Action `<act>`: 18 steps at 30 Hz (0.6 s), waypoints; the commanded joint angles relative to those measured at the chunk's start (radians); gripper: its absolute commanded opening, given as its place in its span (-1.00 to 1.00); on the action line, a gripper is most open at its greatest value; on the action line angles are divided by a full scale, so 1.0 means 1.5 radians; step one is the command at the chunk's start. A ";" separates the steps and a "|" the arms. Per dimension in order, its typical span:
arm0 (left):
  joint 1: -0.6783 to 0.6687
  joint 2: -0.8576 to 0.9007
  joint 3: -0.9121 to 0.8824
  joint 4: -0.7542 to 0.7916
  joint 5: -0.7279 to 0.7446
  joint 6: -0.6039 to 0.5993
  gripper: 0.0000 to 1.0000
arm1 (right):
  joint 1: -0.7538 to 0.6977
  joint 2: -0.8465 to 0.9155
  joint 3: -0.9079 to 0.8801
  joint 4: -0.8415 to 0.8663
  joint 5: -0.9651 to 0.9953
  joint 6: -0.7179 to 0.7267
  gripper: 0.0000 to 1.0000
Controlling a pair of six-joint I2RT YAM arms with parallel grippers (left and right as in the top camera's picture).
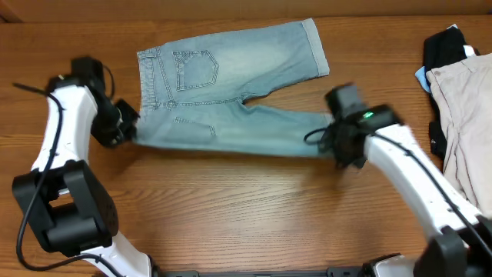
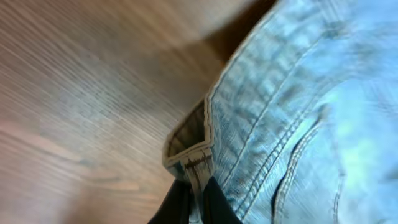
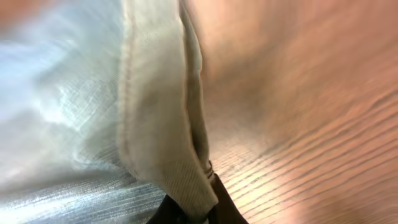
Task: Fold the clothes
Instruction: 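Lift the jeans and fold the lower leg up onto the upper leg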
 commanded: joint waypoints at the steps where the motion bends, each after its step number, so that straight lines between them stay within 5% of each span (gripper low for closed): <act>1: 0.006 -0.046 0.116 -0.061 -0.036 0.062 -0.92 | -0.039 -0.054 0.102 -0.042 0.072 -0.074 -0.92; 8: 0.006 -0.087 0.230 -0.202 -0.036 0.110 -0.92 | -0.051 -0.107 0.231 -0.114 0.069 -0.122 -0.92; 18: 0.006 -0.169 0.231 -0.276 -0.070 0.115 -0.92 | -0.051 -0.182 0.237 -0.142 0.056 -0.135 -0.92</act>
